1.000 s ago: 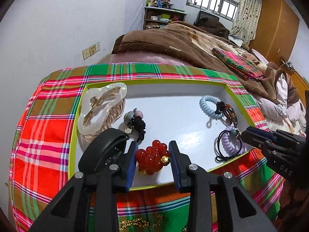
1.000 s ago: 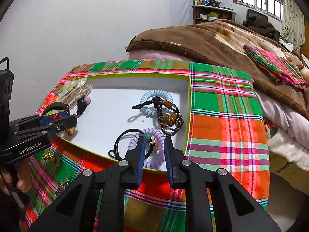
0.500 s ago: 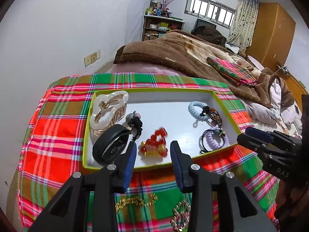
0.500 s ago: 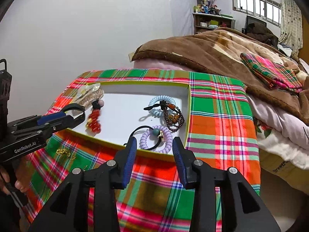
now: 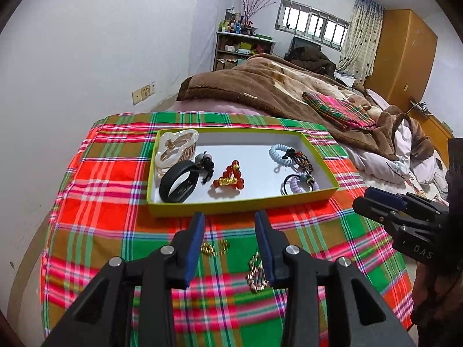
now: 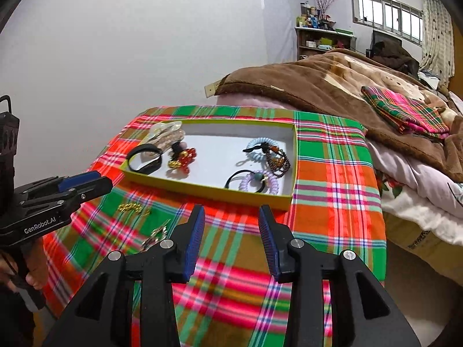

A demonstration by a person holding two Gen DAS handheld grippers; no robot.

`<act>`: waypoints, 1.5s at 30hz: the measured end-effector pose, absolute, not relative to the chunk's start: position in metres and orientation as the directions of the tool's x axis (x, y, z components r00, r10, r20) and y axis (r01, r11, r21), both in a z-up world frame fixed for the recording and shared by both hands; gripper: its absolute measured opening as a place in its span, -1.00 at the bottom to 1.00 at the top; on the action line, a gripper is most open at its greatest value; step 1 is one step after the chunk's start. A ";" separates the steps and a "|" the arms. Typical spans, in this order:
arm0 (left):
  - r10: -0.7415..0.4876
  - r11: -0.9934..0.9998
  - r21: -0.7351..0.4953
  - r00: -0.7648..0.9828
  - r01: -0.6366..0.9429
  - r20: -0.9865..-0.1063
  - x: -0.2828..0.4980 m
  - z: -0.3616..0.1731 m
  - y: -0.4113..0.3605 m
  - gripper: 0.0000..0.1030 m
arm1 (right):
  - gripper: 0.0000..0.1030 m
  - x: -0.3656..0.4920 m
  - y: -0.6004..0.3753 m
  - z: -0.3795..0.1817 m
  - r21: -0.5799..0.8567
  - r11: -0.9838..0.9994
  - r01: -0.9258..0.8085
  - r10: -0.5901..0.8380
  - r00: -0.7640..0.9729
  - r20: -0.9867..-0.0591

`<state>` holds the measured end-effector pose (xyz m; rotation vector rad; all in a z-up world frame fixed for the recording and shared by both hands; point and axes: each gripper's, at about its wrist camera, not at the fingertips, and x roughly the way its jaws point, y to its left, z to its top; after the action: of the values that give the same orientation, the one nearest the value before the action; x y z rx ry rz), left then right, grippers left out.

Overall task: Organize jewelry
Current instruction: 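Withdraw both tools and move toward the gold chain and rhinestone hairpin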

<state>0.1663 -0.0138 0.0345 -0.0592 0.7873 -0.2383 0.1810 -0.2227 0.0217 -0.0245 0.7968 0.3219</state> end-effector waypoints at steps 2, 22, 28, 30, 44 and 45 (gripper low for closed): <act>-0.231 0.972 -0.141 0.684 0.186 -0.691 0.159 0.036 -0.012 -0.27 | -0.24 0.175 -0.222 0.023 0.101 0.950 -0.295 0.278 0.654 -0.704; -0.215 0.976 -0.166 0.685 0.138 -0.696 0.115 0.022 0.013 -0.27 | -0.24 0.135 -0.204 0.024 0.104 0.936 -0.338 0.308 0.636 -0.708; -0.213 0.977 -0.171 0.685 0.130 -0.697 0.112 0.019 0.017 -0.27 | -0.24 0.136 -0.197 0.018 0.103 0.933 -0.346 0.311 0.625 -0.716; -0.212 0.977 -0.172 0.684 0.127 -0.698 0.113 0.017 0.019 -0.27 | -0.24 0.137 -0.194 0.016 0.102 0.931 -0.350 0.313 0.621 -0.719; -0.202 0.976 -0.202 0.680 0.081 -0.704 0.120 0.004 0.049 -0.27 | -0.24 0.159 -0.156 -0.019 0.123 0.917 -0.379 0.328 0.540 -0.775; -0.202 0.976 -0.204 0.680 0.078 -0.705 0.121 0.003 0.051 -0.27 | -0.24 0.162 -0.152 -0.023 0.130 0.916 -0.379 0.330 0.532 -0.780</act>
<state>0.1209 0.0513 0.0026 -0.1624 0.8087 -0.1584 0.1621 -0.1517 -0.0232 -0.0578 0.9170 0.4233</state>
